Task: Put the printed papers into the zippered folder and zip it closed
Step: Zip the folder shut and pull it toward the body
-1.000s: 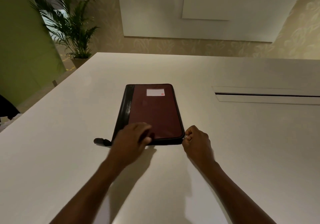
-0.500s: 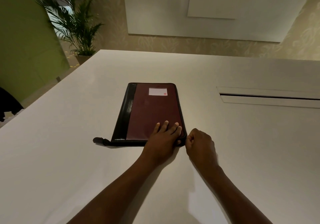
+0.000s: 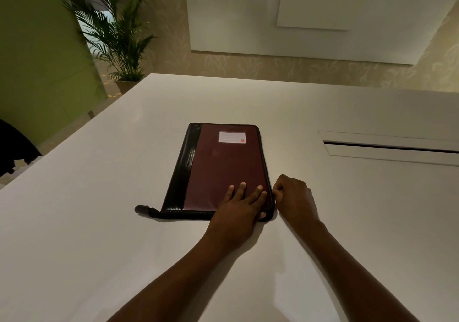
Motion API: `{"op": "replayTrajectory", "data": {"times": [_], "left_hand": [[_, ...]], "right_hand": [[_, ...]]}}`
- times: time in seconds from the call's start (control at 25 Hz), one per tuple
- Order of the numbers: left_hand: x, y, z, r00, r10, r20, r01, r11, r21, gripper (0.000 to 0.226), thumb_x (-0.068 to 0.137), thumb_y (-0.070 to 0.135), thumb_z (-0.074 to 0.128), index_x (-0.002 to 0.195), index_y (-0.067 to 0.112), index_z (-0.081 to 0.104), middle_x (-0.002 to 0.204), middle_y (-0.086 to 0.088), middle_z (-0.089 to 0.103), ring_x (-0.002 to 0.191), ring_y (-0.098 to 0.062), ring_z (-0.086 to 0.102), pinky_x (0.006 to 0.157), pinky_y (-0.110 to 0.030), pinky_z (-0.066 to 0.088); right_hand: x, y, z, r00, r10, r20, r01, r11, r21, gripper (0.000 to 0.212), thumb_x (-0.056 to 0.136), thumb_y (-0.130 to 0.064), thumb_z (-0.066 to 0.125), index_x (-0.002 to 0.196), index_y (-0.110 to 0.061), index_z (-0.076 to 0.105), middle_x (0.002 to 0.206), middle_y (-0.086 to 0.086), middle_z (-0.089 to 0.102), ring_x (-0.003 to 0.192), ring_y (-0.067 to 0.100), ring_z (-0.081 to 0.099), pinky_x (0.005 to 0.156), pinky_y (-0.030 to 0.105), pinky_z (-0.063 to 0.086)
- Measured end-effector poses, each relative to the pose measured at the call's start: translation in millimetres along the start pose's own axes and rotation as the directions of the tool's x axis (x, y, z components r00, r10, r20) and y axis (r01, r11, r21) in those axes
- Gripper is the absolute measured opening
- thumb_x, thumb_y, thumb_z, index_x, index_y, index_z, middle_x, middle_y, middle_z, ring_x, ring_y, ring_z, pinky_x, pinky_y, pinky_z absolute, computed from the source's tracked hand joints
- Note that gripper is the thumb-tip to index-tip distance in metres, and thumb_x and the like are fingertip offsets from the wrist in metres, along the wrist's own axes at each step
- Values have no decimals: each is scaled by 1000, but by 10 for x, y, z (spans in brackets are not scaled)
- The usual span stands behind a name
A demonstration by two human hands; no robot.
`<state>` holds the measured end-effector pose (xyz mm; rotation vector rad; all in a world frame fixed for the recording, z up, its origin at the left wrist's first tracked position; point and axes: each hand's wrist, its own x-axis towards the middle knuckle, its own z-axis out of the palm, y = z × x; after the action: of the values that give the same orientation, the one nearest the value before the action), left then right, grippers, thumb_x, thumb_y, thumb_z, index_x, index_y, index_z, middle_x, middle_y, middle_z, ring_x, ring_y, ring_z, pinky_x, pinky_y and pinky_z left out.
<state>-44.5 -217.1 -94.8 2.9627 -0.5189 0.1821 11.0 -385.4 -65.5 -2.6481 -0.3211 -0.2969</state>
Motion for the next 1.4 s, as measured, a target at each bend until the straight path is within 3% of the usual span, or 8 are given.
{"op": "replayTrajectory", "data": {"times": [0.12,0.36,0.56,0.72,0.92,1.16,1.4], "left_hand": [[-12,5,-12,1000,4,8,-4,1000,6,54,105,39,28,156,23,21,163,2,21,150,-36,13,121,-50,4],[-93,23,-83,999,22,24,-22,1000,-17,67,95,46,8,154,22,28,162,2,26,150,-35,16,120,-50,2],[-107,21,-100,999,49,1,-48,995,87,51,97,40,38,144,22,49,149,2,48,137,-36,45,107,-54,38],[-97,-32,-53,999,45,9,-45,999,-14,57,97,49,29,149,26,40,157,5,36,145,-34,33,111,-51,31],[36,-287,-101,1000,-14,-8,12,979,-202,54,98,57,24,146,38,41,157,16,32,147,-12,22,116,-37,15],[614,-746,-123,991,-135,25,137,975,-173,54,99,55,35,150,38,32,163,6,23,151,-18,13,120,-48,4],[1187,-1216,-127,972,-233,28,235,963,-129,58,99,57,30,152,33,29,164,0,19,152,-21,11,119,-56,1]], "right_hand": [[240,11,55,999,-41,-15,41,999,-20,19,93,-18,55,75,-19,50,68,-3,56,58,17,53,52,25,37],[765,16,176,999,-40,-17,39,999,-8,14,92,-10,50,79,-10,54,71,5,61,61,26,58,56,34,48],[1210,22,254,1000,-11,4,11,1000,-3,8,88,-5,51,82,-7,56,73,7,59,65,30,58,56,28,38],[1442,41,309,999,-12,49,14,999,-39,7,87,-6,51,85,-5,57,76,8,58,66,28,54,59,29,39],[1558,204,325,988,-51,146,34,993,114,6,85,-8,60,84,-11,65,83,3,66,77,23,59,67,28,38],[1598,240,342,990,9,144,-31,988,150,14,83,-16,67,71,-22,65,73,-6,62,72,15,56,71,24,36],[1546,248,386,996,13,93,-26,989,145,14,85,-17,62,71,-18,66,77,0,70,69,14,59,68,26,40]]}}
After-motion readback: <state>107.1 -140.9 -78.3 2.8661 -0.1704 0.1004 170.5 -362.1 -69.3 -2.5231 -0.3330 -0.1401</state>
